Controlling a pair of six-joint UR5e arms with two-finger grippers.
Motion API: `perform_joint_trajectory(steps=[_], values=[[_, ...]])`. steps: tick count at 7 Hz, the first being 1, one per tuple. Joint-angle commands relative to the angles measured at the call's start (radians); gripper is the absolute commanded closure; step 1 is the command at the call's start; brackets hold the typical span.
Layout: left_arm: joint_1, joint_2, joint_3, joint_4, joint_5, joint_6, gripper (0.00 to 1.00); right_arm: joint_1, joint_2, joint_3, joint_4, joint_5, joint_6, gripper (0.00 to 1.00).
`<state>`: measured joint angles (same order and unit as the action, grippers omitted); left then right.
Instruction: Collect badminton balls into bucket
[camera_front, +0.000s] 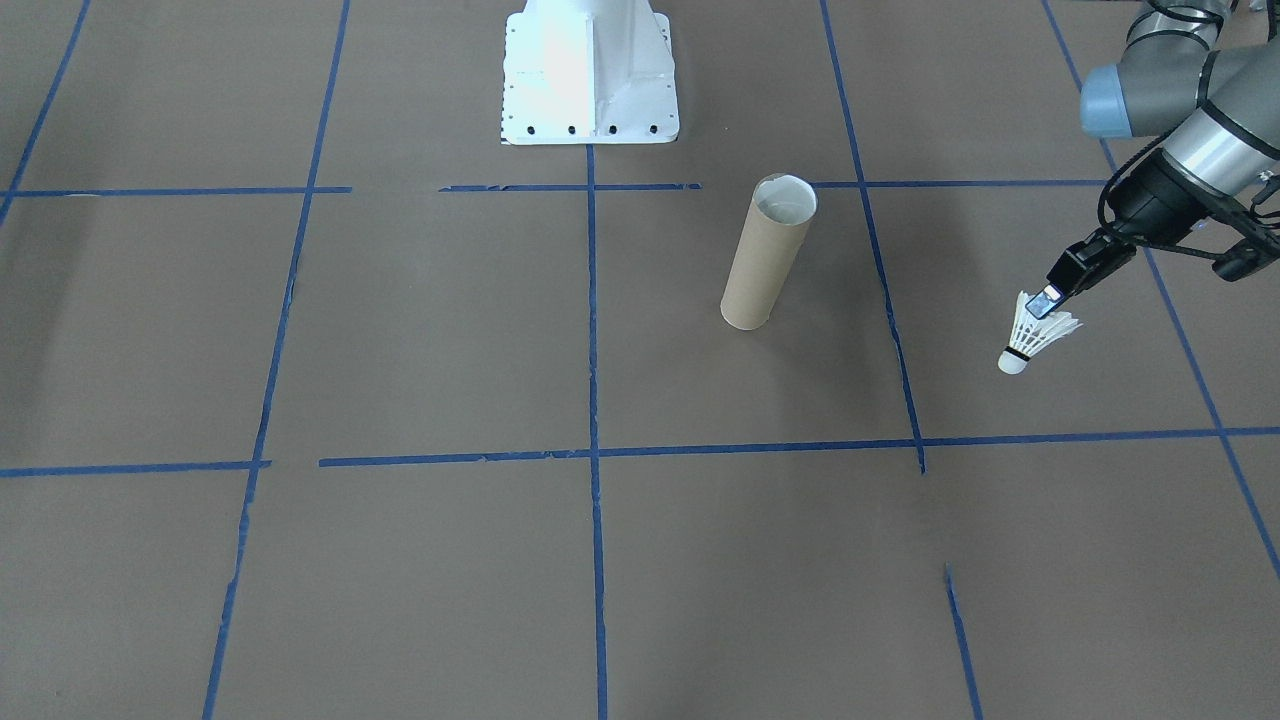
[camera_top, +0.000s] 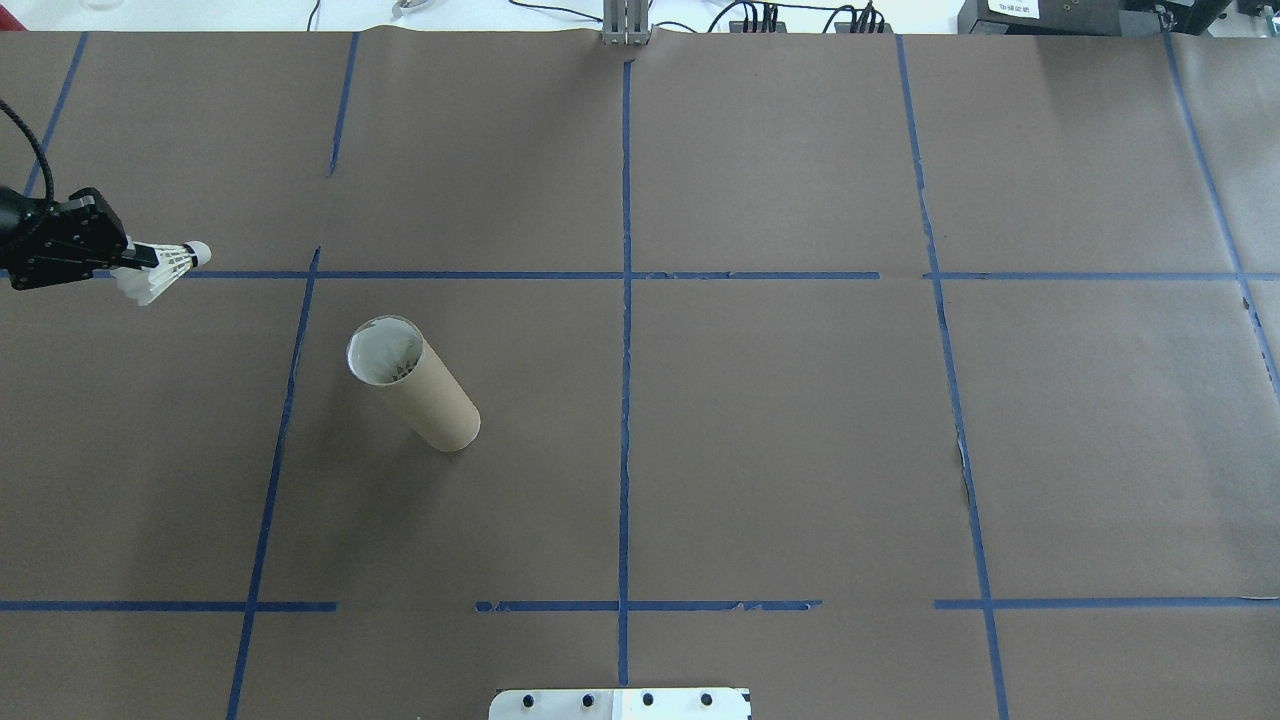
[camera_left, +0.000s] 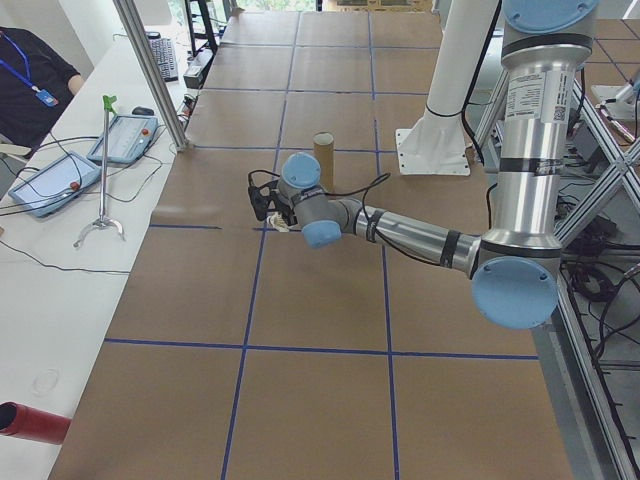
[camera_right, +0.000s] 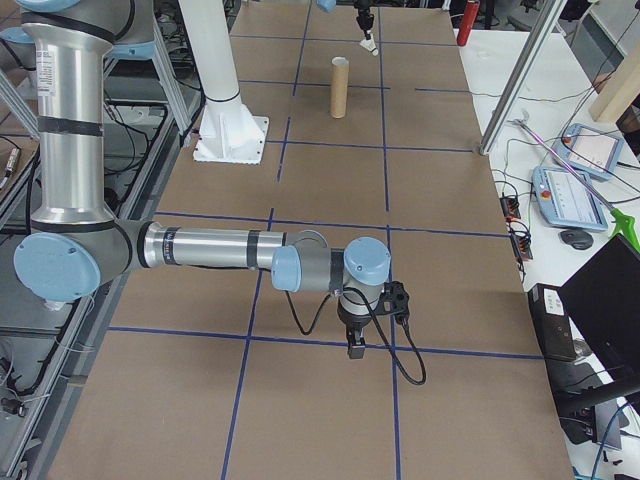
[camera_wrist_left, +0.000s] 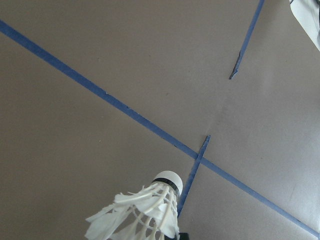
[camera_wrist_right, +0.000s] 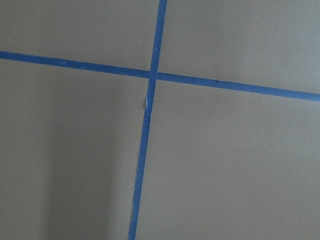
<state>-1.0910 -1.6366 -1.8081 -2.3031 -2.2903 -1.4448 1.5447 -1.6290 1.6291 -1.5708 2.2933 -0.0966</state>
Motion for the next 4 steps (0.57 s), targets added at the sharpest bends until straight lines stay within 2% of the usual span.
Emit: perform_joint_trajectory(steps=[1,3,4], values=[[-0.024,-0.186,-0.152,0.480,-0.003,0.160,1.00,0.000,0.000,0.000,0.000,0.000,0.000,0.00],[0.008,-0.401,-0.235,0.829,0.012,0.169,1.00,0.000,0.000,0.000,0.000,0.000,0.000,0.00],[0.061,-0.472,-0.288,0.978,0.043,0.169,1.00,0.000,0.000,0.000,0.000,0.000,0.000,0.00]])
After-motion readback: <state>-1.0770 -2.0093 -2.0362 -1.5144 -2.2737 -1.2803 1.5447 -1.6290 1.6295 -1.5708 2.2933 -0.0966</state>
